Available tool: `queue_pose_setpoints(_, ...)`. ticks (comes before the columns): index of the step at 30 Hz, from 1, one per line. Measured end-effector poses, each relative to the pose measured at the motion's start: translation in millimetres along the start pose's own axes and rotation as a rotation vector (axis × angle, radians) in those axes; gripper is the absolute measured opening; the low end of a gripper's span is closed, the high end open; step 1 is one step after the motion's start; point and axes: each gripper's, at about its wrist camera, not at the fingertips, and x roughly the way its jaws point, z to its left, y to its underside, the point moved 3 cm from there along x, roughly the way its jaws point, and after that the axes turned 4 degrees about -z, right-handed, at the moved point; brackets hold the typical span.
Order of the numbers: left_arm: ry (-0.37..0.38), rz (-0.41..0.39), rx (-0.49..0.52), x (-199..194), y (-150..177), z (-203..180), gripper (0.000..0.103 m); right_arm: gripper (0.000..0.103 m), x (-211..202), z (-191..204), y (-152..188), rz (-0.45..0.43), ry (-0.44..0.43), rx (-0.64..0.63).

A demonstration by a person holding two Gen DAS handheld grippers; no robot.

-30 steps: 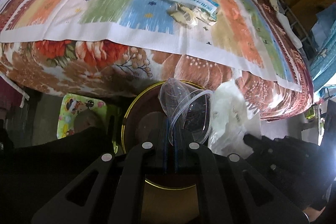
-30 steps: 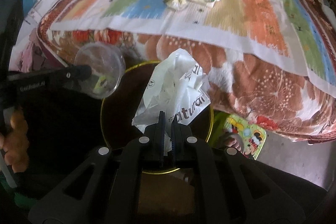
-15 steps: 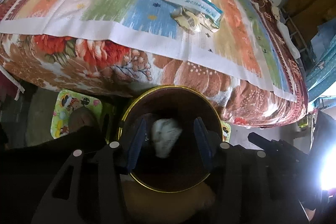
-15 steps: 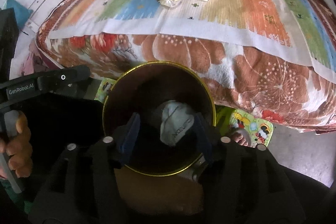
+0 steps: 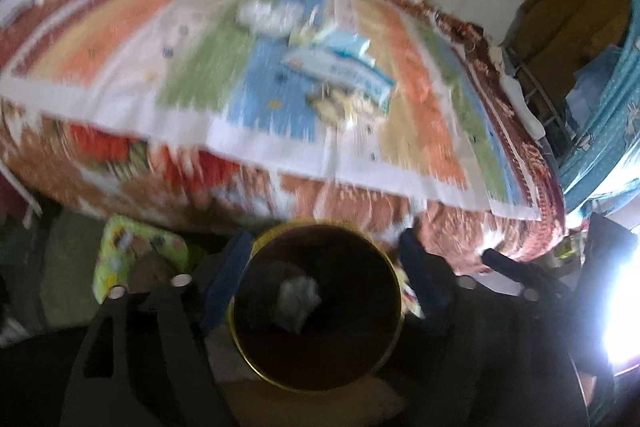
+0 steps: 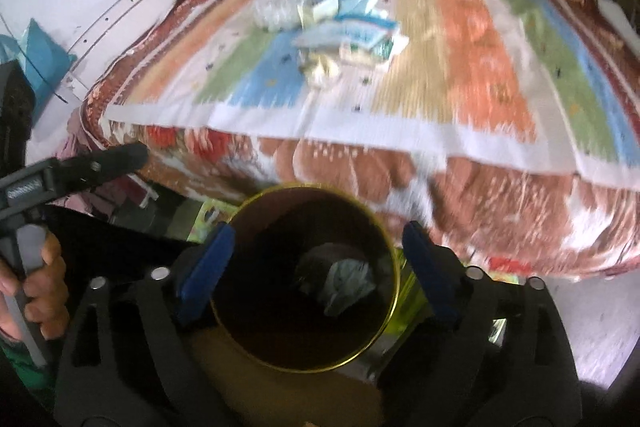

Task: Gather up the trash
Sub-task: 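Move both tools back over the trash on the bed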

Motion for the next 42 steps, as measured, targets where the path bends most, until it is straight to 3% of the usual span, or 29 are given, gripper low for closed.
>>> queue_pose_setpoints(2, -0.030, -0.033, 0.025, -3.8, -7.2, -1.7, 0.086, 0.087, -1.8, -4.0, -6.9, -0.010, -0.022, 0.014)
queue_pose_setpoints(4, -0.029, -0.029, 0.043, -2.0, -12.0, -4.2, 0.097, 0.088, -3.8, -7.6, -13.4, -0.024, -0.039, 0.022)
queue_pose_setpoints(5, -0.017, -0.017, 0.050, -0.1, -13.8, -5.6, 0.097, 0.089, -4.8, -8.2, -15.3, -0.032, -0.036, 0.017)
queue_pose_setpoints(8, 0.022, 0.032, 0.030, 7.6, -18.7, -4.6, 0.097, 0.092, -7.6, -8.8, -28.9, -0.058, -0.018, -0.023)
queue_pose_setpoints(11, 0.000, 0.058, -0.006, 14.5, -19.0, 0.8, 0.097, 0.094, -6.6, -12.9, -40.6, -0.069, -0.015, -0.018)
queue_pose_setpoints(24, -0.080, 0.082, 0.101, 44.3, -57.5, -5.7, 0.097, 0.094, 10.3, -40.8, -89.9, -0.089, -0.011, 0.053)
queue_pose_setpoints(30, -0.056, 0.147, 0.055, 71.4, -74.8, -4.0, 0.097, 0.094, 20.6, -50.8, -109.3, -0.094, -0.012, 0.071)
queue_pose_setpoints(36, -0.050, 0.114, 0.090, 85.7, -94.7, -12.2, 0.096, 0.094, 29.6, -69.8, -127.2, -0.121, -0.001, 0.127)
queue_pose_setpoints(42, 0.027, 0.184, 0.013, 115.6, -104.0, -6.9, 0.096, 0.094, 45.3, -79.2, -138.5, -0.113, -0.029, 0.175)
